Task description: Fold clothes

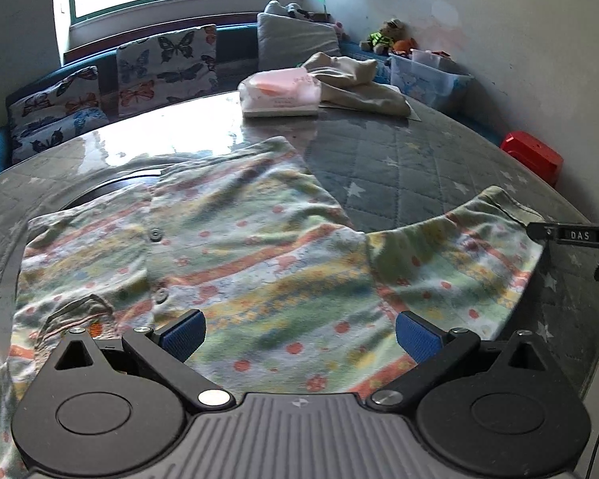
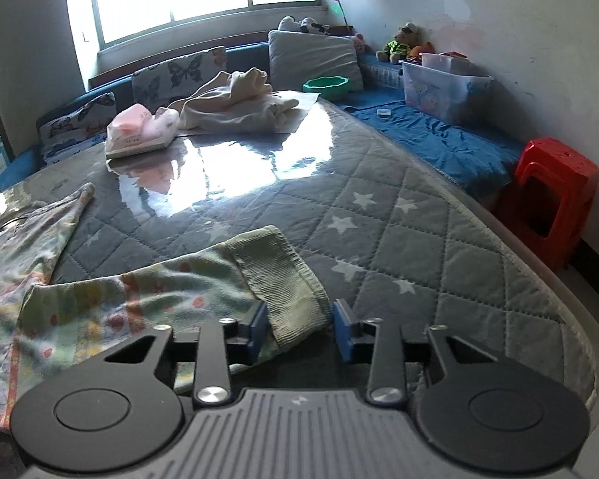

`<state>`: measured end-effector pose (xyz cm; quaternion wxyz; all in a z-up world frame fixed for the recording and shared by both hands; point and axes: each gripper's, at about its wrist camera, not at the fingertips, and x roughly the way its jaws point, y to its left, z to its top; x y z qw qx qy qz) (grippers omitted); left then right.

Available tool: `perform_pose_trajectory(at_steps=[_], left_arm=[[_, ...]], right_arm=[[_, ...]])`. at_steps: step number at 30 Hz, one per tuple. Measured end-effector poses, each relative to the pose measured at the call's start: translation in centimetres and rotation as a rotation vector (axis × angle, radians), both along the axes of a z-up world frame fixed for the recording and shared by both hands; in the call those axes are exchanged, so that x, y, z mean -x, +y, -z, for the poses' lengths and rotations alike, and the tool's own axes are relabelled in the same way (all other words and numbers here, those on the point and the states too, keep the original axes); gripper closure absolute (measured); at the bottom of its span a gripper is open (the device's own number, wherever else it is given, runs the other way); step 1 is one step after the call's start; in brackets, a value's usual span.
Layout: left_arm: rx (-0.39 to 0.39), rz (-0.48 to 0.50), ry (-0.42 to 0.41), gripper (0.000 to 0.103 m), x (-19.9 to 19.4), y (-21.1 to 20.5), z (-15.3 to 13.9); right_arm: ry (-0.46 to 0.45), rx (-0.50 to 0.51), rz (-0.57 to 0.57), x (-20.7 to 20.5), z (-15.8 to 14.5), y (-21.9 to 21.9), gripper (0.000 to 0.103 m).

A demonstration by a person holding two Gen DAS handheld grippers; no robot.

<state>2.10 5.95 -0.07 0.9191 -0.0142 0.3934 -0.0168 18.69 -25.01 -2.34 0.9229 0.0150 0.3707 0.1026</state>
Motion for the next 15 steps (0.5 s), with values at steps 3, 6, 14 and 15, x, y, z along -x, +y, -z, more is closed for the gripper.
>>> perform_pose_trajectory(at_steps=[3,6,14,15], left_arm=[[0.001,-0.016,-0.012,0.0,0.4,0.7,-0.3],[0.001,-0.039,-0.021,0.0,0.9,1.7,-0.4],[0.029,-0.113,-0.027,0.0,2.6,4.7,-0.3],[0.033,-0.122,-0.03,0.0,2.9,5.1,-0.4]], right_arm=[[0.008,-0.053,-0.005,0.0,-0.3,-0.2,0.091],[-0.001,-0.11,-0.023,0.3,-1.3,0.0,0.094],[-0.032,-0.284,-0.161,1.4,-5.4,2.5,0.095],[-0.035,-0.296,-0.186,1.6,-6.0,3.2,0.095]])
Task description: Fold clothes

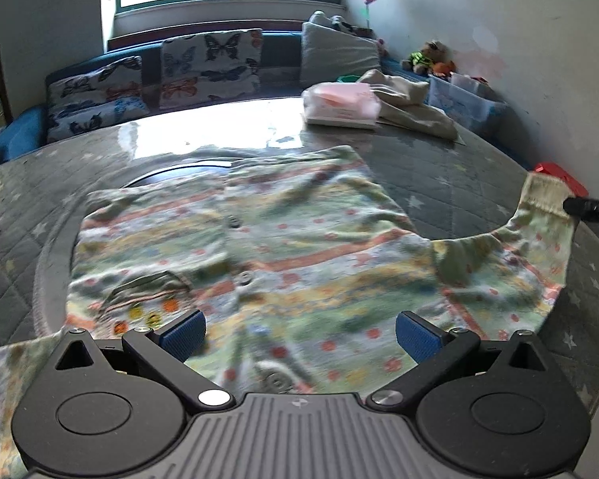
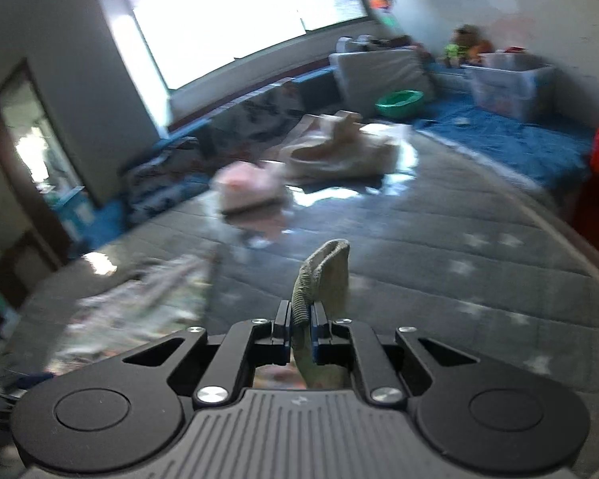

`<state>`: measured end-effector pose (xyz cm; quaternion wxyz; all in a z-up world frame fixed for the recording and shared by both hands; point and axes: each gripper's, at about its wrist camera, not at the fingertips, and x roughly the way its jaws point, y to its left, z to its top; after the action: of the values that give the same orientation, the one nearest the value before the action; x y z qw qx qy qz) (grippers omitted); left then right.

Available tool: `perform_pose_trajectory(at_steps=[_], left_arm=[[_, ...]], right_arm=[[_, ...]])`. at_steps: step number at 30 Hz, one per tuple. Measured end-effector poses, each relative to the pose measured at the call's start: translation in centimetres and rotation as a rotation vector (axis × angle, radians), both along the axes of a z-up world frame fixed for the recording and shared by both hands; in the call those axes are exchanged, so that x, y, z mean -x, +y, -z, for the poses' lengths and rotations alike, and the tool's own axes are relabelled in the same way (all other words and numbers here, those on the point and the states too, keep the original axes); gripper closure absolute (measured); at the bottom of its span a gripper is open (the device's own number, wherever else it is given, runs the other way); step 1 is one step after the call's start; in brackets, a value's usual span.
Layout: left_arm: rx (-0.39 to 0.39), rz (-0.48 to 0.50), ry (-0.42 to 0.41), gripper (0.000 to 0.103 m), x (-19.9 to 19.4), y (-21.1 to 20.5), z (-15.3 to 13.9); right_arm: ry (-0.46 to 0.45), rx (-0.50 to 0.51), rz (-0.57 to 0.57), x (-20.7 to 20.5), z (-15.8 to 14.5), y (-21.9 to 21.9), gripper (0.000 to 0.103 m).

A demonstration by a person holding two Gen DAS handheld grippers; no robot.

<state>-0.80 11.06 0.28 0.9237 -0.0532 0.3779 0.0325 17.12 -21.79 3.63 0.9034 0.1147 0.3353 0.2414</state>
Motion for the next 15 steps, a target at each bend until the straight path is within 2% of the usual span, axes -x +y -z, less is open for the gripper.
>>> perform_pose_trajectory(at_steps=[9,15], left_arm=[[0.034,-0.09,-0.051,0.0,2.9,3.7,-1.0],[0.053,-0.165,-0.083,0.0,4.9,6.7,-1.5]], right_arm=[[-0.039,-0.111,-0.239,0.9,-4.3,8.1,0.095],[-0.058,-0.131,-0.384,2.1,-5.6,14.8,0.095]])
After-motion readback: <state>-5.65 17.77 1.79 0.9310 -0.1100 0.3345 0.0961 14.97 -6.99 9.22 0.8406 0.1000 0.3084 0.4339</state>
